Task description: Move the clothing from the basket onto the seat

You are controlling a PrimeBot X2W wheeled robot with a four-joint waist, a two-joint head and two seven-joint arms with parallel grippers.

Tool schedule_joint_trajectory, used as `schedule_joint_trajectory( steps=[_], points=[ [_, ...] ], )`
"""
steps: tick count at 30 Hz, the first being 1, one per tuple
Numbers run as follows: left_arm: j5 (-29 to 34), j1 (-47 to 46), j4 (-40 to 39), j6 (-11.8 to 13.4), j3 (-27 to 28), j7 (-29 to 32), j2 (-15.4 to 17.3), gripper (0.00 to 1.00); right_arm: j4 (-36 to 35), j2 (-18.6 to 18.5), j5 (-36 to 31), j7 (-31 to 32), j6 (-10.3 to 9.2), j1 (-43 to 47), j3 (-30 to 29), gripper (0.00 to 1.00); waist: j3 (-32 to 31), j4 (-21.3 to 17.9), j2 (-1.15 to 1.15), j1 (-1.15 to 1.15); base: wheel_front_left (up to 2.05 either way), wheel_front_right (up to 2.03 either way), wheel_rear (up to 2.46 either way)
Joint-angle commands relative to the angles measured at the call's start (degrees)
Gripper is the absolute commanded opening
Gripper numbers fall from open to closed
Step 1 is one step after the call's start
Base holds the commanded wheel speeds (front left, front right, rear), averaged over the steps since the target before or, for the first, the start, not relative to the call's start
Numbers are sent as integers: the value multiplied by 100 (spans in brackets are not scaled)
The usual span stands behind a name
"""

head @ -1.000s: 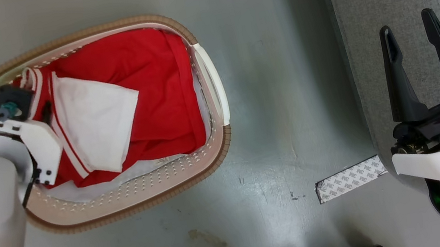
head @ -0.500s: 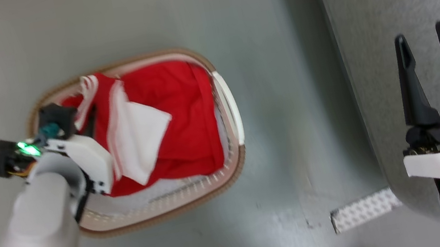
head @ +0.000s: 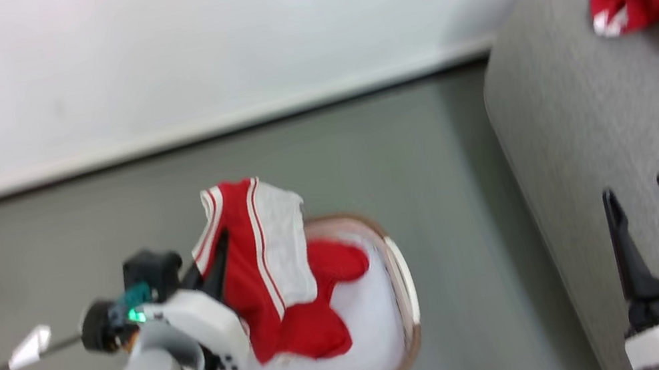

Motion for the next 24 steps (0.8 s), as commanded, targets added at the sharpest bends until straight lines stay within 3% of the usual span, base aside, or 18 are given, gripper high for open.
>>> schedule_joint_trajectory(
  steps=[1, 4, 9, 20, 24],
  points=[
    [-75, 426, -305, 101, 55, 0, 69, 0, 84, -14, -52, 3, -15, 302, -28, 100, -1189, 333, -1, 2, 0, 0, 0],
    [-232, 957, -811, 249, 124, 46, 130, 0, 185, -15, -191, 3, -15, 662, -6, 100, -1680, 338, -1, 2, 0, 0, 0],
    [-408, 1680, -1969, 563, 258, 380, 343, 0, 177, -13, -281, 3, -15, 1025, -30, 100, -1996, 347, -1, 2, 0, 0, 0],
    [-593, 2533, -4095, 1083, 420, 1147, 797, 0, 137, -12, -274, 3, -15, 1223, 280, 100, -2156, 392, -1, 2, 0, 0, 0],
    [-608, 2693, -4694, 1176, 395, 1370, 885, 0, 95, -9, -388, 3, -15, 1094, 763, 100, -2146, 414, -1, 2, 0, 0, 0]
  ],
)
